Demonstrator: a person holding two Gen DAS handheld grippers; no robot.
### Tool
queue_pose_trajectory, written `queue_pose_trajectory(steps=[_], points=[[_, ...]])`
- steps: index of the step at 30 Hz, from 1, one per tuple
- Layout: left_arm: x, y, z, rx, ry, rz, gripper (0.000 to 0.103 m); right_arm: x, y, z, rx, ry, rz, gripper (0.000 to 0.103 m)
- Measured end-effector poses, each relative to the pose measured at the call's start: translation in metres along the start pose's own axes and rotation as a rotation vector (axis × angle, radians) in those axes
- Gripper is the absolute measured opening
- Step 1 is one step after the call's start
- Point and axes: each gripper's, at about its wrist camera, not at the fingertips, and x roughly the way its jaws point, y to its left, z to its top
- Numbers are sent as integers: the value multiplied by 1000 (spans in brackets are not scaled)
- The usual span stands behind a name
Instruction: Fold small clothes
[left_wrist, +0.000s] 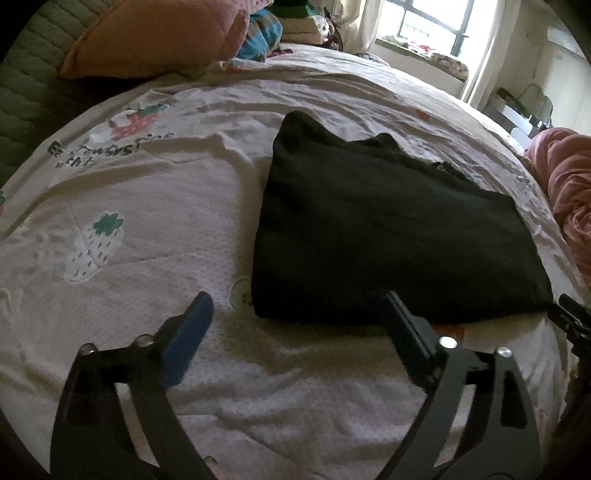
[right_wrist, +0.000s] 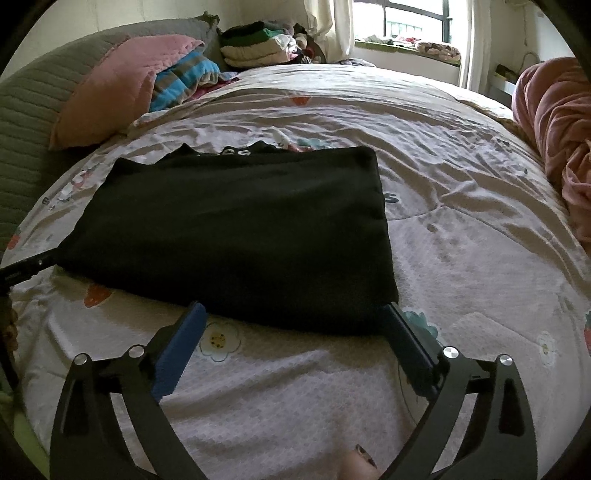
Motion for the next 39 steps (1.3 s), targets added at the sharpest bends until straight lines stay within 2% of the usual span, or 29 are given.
queue_pose_trajectory(steps=[6, 19, 39], points=[[-13, 0, -1, -6, -27, -4, 93, -5, 6, 0, -11, -7, 11, 96], [-30, 14, -8, -48, -39, 22, 93, -22, 39, 9, -61, -61, 36, 97], [-35, 53, -6, -149, -50, 91, 93, -7, 138, 10, -259, -54, 165, 97]])
